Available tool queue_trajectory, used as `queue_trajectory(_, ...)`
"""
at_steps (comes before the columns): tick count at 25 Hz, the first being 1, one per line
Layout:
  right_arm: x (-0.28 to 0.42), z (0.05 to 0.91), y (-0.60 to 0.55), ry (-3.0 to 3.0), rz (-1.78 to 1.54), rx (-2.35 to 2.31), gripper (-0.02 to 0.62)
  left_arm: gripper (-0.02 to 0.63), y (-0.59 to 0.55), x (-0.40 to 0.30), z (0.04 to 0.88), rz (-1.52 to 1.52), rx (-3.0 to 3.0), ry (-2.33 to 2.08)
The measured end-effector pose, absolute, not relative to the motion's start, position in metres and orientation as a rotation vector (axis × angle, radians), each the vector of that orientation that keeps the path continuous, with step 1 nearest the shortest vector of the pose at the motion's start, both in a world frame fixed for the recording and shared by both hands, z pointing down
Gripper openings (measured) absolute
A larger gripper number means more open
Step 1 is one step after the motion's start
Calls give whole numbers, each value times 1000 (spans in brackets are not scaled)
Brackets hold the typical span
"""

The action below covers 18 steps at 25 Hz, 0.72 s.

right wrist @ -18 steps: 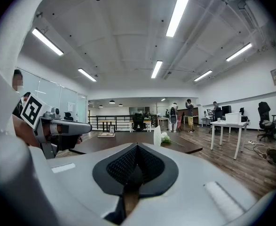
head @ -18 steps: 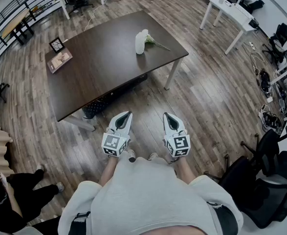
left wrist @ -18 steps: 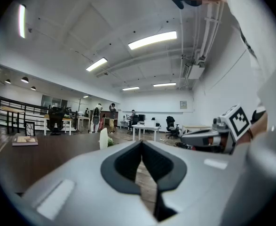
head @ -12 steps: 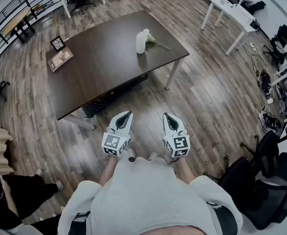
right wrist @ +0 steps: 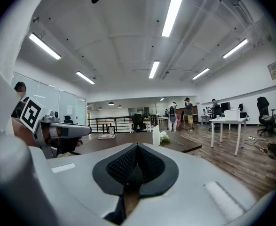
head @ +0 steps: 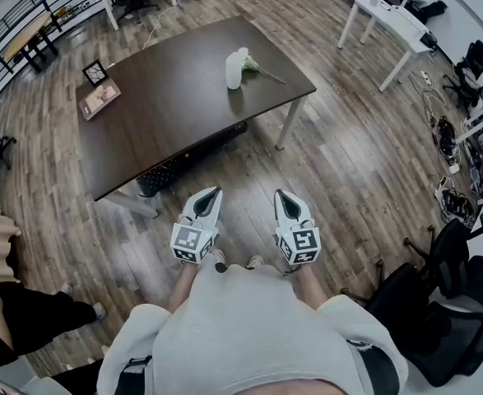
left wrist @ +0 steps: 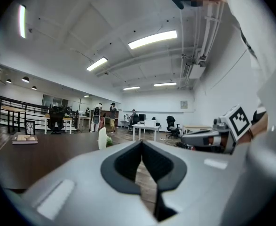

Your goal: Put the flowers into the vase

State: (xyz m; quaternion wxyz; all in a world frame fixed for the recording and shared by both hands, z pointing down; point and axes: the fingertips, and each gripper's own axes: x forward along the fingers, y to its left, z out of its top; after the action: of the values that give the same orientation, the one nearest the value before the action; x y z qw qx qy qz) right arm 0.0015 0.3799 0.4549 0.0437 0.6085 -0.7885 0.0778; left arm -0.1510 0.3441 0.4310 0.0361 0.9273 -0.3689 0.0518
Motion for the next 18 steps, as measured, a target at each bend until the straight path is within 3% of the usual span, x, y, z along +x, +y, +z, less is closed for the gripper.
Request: queue_trajectory(18,70,470,395,-2406,239,1825,-3,9,356,-79,443,193,2826,-1145)
